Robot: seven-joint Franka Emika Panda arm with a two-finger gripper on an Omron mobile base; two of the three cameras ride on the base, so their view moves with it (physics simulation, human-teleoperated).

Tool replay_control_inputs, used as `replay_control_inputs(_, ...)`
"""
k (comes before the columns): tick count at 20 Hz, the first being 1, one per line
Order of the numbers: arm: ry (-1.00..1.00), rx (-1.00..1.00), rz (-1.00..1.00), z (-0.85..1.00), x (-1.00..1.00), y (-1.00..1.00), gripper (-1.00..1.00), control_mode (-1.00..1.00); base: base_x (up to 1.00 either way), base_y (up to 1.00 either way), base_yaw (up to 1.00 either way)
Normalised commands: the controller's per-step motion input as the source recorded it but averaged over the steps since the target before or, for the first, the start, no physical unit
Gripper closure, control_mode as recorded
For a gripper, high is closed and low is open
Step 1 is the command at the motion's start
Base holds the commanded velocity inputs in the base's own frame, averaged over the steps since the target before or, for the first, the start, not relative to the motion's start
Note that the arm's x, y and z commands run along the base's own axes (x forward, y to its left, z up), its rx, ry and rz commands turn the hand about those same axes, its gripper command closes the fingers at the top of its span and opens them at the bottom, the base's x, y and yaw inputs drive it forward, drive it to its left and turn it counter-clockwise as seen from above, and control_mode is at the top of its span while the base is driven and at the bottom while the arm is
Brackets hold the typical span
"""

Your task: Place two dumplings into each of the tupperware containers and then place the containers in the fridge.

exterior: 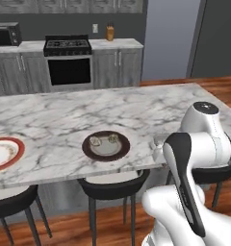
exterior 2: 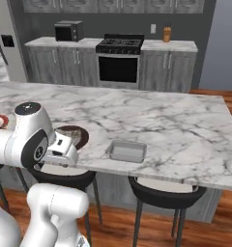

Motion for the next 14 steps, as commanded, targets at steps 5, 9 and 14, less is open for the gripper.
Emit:
replay_control_inputs(5,0.00,0.00,0.00,0.00,0.00,0.00,-1.00,1.00,0.39,-0.55,0.00)
replay_control_inputs(9,0.00,0.00,0.00,0.00,0.00,0.00,-1.00,1.00,0.46,-0.24,0.00)
replay_control_inputs(14,0.00,0.00,0.00,0.00,0.00,0.00,-1.00,1.00,0.33,-0.29,0.00)
